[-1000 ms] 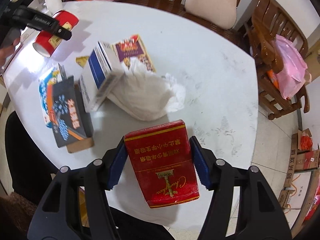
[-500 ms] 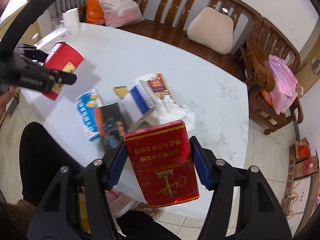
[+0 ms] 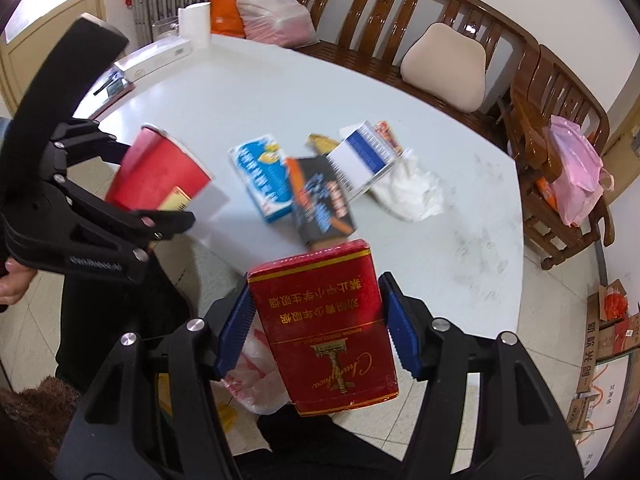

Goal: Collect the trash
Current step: 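Carry the red cup and red box down toward the white plastic bag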

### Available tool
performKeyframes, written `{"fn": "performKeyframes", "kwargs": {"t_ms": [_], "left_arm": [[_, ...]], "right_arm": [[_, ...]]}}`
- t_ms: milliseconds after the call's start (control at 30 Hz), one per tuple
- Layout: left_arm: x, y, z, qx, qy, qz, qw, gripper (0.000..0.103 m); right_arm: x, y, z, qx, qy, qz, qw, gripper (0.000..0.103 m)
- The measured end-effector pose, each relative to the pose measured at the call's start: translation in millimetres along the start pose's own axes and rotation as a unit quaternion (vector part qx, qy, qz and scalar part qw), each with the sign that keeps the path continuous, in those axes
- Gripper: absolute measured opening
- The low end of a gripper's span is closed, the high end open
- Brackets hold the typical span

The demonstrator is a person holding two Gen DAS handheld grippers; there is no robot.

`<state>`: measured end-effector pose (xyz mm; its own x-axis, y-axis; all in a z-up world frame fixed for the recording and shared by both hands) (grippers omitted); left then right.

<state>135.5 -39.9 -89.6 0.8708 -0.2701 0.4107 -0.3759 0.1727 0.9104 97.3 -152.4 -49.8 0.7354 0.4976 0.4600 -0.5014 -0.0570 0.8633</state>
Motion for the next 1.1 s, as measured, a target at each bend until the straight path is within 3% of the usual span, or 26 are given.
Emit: {"fn": "performKeyframes", "kwargs": {"t_ms": [200, 467, 1100], "left_arm": [[-30.4, -4.7, 12.0, -0.026, -0.01, -0.004, 0.9996, 0.077], [-65.0, -26.0, 25.2, -0.029, -0.025, -0.019, 0.9991, 0.077], [-128.7, -120.4, 36.4, -0.055, -0.029, -0.103, 0.9928, 0.077]], "right_arm": [[-25.0, 1.0, -26.3, -0.002, 0.009, -0.003, 1.0, 0.061], [-54.4, -14.9, -39.9, 0.01, -0.001, -0.015, 1.0, 0.061], [-100.7, -92.2, -50.8, 0.015, -0.039, -0.043, 0.998, 0.061]]}}
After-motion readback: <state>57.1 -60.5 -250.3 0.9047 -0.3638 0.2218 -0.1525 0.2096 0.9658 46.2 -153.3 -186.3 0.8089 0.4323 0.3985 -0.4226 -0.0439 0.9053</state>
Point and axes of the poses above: each gripper's, at about its wrist camera, not at the fingertips, and y roughly against the way its jaws point, z to its right, x to its top, the point moved 5 cm from there along -y, roughly the way its jaws point, and after that the axes turned 8 degrees about y, right-handed, at the moved point
